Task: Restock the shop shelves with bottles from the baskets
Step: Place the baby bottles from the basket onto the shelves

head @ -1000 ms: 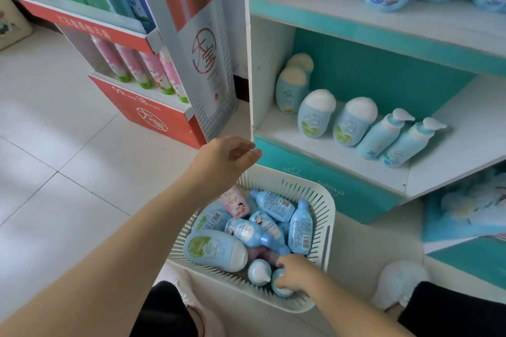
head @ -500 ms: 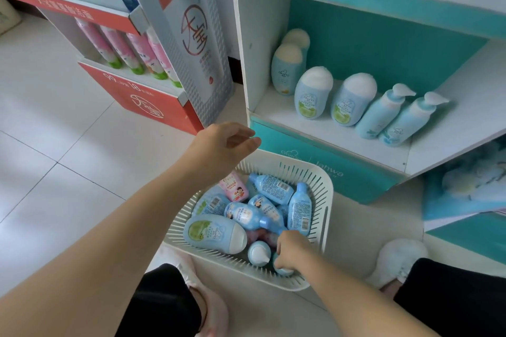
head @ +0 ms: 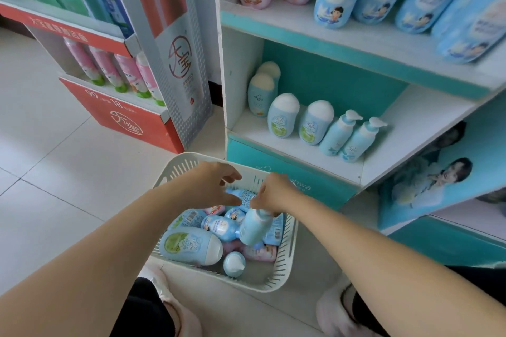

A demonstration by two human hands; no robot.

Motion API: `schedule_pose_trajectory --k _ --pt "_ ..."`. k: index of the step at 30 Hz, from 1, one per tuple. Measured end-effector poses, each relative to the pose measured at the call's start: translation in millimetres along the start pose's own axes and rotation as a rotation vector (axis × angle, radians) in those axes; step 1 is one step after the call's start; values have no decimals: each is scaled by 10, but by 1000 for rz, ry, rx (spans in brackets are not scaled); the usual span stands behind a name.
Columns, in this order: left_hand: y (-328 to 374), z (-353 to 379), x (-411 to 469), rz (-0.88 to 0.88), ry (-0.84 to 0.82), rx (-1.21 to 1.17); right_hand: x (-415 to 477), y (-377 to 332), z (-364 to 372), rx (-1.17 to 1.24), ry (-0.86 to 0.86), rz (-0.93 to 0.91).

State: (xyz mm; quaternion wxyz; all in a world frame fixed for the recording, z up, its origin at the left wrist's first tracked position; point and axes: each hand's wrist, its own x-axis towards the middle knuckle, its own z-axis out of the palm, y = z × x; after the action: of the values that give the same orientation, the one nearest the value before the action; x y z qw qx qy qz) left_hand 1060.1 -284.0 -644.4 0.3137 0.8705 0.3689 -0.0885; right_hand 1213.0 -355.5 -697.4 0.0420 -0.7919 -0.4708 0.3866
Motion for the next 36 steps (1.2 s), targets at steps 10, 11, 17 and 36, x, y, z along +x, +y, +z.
schedule_pose_trajectory --k 10,11,17,36 --pt "163 101 16 4 99 -68 -463 -330 -818 788 80 36" --pt "176 93 31 8 107 -102 -478 -332 -844 852 84 24" --pt "180 124 145 -1 79 -332 -468 -16 -896 942 109 -73" --pt "888 341 848 60 16 -245 -105 1030 -713 855 535 125"
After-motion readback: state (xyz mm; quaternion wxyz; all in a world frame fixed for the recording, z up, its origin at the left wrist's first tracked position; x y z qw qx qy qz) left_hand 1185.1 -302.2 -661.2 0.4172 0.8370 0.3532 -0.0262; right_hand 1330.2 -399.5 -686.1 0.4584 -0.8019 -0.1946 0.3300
